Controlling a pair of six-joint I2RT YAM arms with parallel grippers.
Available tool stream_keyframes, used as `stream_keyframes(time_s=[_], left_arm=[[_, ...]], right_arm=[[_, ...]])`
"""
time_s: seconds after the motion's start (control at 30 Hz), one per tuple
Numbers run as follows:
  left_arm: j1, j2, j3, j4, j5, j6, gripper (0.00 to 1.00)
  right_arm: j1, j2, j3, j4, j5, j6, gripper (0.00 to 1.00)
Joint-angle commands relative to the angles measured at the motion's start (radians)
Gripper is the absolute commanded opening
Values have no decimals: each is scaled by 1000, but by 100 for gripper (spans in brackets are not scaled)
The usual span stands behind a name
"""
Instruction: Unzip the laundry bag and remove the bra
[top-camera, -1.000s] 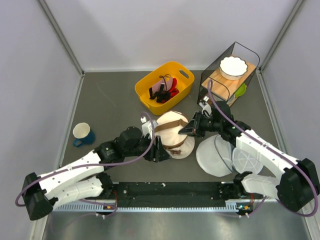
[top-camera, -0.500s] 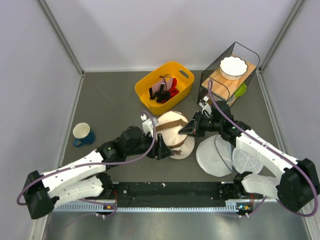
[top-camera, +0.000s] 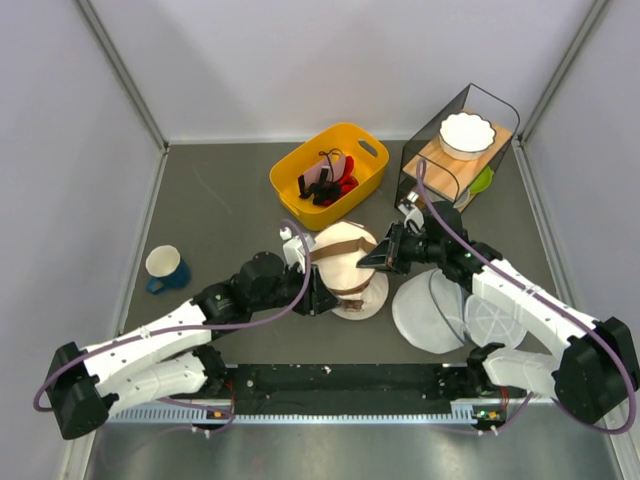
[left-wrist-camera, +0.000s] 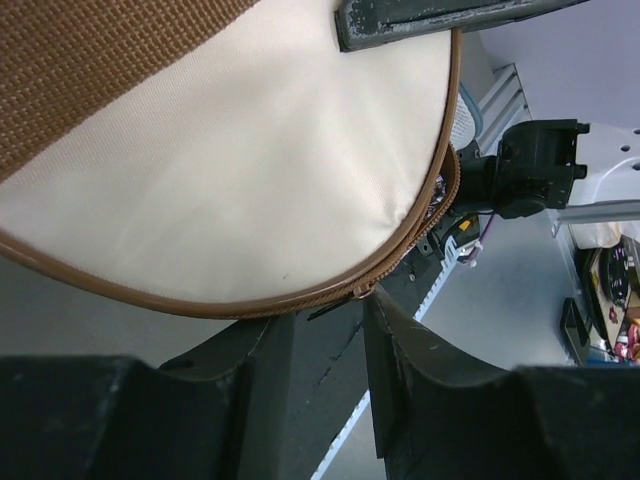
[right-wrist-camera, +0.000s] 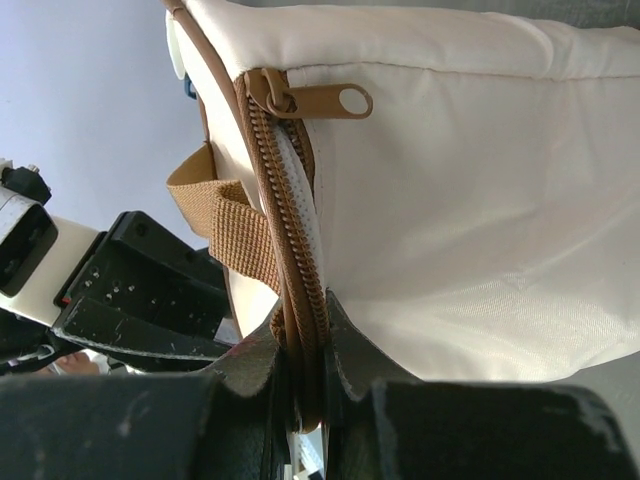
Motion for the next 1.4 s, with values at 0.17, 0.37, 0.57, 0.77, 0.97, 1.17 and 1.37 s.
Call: stream_keyframes(time_s=[0.17,0.37,0.57,0.77,0.97,1.17,1.37], left_arm=[[-2,-42,50,13,-41,-1,0],[0,-50,78,-102,-102,48,0],[68,-111,73,-231,-172,112,0],[263,-123,17,-189,-3,129,0],[262,-38,69,-177,129,125,0],[208,-50,56,-208,101,74,0],[44,-16,72,-215,43,-38,0]], right_arm=[[-4,-16,27,63,-6,-8,0],[-2,-13,27,34,-12,-45,0],[-62,-4,18,-40,-132,-187,0],[-78,17,73,-133,-261,-342,0],[-78,-5,176,-239,-77,-356,90],[-74,-232,122,-400,240,-185,99],[56,-413,-14,-412,417,107,99]])
